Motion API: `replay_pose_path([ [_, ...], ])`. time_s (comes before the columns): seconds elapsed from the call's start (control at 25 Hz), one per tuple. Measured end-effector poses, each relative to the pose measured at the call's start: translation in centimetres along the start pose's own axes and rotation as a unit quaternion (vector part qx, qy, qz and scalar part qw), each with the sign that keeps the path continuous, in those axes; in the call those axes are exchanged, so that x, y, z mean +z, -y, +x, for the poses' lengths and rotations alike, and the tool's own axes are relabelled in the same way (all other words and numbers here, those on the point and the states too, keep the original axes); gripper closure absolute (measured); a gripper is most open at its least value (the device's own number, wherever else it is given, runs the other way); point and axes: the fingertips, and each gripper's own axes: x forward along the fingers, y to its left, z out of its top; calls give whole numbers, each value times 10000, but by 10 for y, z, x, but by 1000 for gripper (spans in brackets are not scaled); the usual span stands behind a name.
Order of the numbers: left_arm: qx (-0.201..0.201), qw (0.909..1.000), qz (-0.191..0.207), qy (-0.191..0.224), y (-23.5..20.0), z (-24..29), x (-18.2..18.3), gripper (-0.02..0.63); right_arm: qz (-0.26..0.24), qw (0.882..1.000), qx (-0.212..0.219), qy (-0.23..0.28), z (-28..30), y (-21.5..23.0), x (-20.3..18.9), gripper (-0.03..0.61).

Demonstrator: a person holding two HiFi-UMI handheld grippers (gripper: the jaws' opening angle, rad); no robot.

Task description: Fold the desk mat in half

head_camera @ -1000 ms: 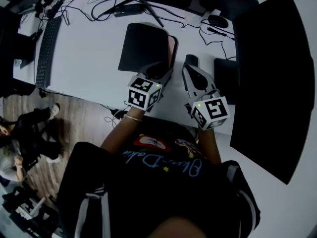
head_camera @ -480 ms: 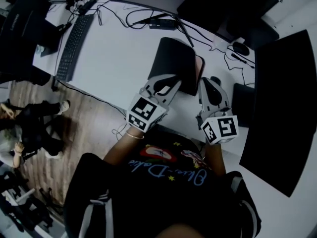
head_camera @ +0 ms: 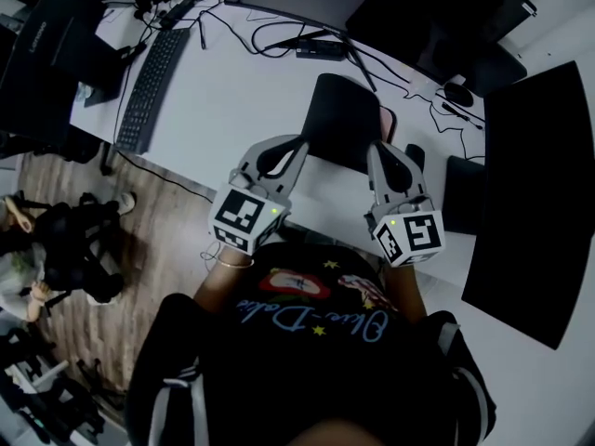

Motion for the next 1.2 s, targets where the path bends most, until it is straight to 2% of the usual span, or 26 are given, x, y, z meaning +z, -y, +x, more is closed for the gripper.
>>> replay_pose_path([
  [0.52, -34, 9999, -100, 63, -4, -12, 2, 603, -118, 9998, -72, -105, -1, -14, 0, 578],
  [0.8, -66, 9999, 12, 101, -4, -13, 4, 603, -131, 9998, -92, -113, 0, -15, 0, 578],
  [0.96, -41, 9999, -95, 76, -6, -14, 2, 603, -121, 9998, -95, -116, 0, -15, -2, 578],
  [1.2, 8, 9999, 26, 96, -12, -13, 5, 603, -97, 9999, -83, -98, 2, -13, 0, 578],
])
